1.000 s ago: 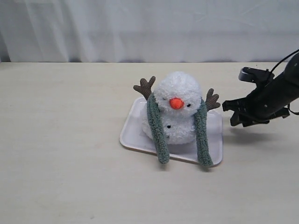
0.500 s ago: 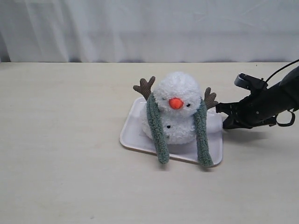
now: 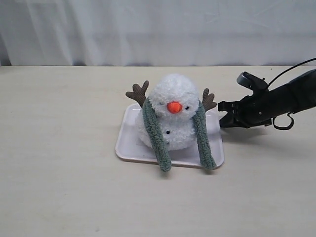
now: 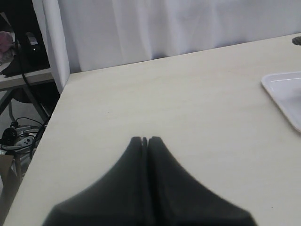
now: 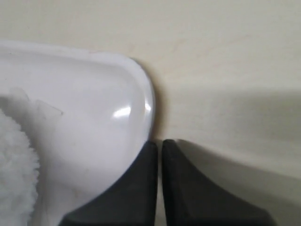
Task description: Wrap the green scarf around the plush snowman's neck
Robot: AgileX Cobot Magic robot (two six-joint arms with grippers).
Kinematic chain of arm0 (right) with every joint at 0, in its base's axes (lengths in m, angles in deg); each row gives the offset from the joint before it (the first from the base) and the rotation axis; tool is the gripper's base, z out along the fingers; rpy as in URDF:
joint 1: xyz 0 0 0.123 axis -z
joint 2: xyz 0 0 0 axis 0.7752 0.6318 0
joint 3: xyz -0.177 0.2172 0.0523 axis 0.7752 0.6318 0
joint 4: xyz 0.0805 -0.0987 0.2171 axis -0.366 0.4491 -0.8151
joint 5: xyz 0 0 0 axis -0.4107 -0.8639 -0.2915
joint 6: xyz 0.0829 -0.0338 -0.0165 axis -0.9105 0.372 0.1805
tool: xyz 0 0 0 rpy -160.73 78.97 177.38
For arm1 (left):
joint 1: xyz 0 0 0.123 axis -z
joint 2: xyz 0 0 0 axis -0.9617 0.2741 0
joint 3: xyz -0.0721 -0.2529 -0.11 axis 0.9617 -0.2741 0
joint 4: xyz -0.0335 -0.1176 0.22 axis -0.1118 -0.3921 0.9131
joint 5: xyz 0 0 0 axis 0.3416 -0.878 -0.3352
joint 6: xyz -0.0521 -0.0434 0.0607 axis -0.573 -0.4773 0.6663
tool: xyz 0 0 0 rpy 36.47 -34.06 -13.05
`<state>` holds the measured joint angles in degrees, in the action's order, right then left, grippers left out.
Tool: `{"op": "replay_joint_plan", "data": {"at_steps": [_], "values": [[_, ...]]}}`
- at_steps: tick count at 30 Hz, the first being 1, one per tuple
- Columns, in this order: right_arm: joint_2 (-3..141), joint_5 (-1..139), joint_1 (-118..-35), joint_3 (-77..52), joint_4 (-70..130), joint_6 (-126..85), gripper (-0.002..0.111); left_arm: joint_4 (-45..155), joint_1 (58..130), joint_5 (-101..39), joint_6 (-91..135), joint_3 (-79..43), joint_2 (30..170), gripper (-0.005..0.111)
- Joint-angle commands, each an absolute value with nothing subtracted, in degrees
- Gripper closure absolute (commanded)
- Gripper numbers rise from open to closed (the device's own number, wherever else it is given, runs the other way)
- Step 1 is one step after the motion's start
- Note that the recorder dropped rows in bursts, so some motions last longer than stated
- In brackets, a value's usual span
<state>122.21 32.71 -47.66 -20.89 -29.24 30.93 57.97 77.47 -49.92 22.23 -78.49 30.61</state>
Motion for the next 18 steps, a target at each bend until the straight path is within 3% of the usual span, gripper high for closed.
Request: {"op": "replay_joint_plan", "data": {"at_steps": [1,13,18], "values": [[120.5,30.1,-47.7,-22.5,-27.5,32.4,0.104,57.8,77.5,-49.2,22.1,-78.6,30.5,0.107],[94.8,56.0,-47.7,-5.3,-27.2,34.7,0.104,57.8,77.5,-49.2,22.1,-78.6,30.5,0.107],[82.0,58.7,-47.7,0.1,-30.1,35.0,0.104,57.8,77.5,-49.2,22.1,-78.6,30.5,0.107]]}}
